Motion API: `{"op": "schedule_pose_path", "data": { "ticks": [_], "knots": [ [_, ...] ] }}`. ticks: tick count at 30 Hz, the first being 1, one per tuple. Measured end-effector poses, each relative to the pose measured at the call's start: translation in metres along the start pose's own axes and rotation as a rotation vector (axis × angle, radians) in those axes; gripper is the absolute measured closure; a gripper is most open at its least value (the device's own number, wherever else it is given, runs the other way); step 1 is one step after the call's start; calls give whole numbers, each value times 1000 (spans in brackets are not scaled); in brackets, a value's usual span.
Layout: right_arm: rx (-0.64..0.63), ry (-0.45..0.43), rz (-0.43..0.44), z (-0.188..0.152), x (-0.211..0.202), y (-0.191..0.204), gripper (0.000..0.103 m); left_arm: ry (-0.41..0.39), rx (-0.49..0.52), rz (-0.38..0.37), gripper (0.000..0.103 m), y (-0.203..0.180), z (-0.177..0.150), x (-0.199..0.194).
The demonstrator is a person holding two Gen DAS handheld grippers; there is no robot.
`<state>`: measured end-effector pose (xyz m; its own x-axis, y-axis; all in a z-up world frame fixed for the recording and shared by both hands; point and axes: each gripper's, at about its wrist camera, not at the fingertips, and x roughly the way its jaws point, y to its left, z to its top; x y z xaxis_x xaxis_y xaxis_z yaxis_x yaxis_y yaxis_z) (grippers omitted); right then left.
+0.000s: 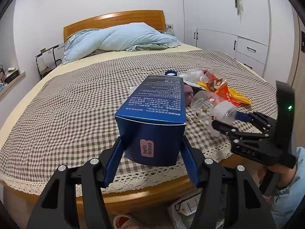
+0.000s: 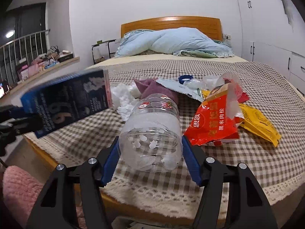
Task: Collect trash
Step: 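Carry the box and bottle over the bed edge toward the floor trash bag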
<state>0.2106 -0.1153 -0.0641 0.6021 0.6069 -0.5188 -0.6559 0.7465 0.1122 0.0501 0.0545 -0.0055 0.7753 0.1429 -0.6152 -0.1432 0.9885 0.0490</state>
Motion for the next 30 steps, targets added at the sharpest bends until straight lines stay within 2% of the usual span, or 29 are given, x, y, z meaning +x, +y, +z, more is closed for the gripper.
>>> {"op": "schedule_pose_path", "data": {
  "ticks": [15, 30],
  "knots": [
    [5, 47, 60, -12, -84, -4, 42, -25, 115, -43, 46, -23, -19, -50],
    [35, 218, 51, -62, -127, -14, 42, 58, 212, -168, 46, -50, -57, -72]
  ]
}}
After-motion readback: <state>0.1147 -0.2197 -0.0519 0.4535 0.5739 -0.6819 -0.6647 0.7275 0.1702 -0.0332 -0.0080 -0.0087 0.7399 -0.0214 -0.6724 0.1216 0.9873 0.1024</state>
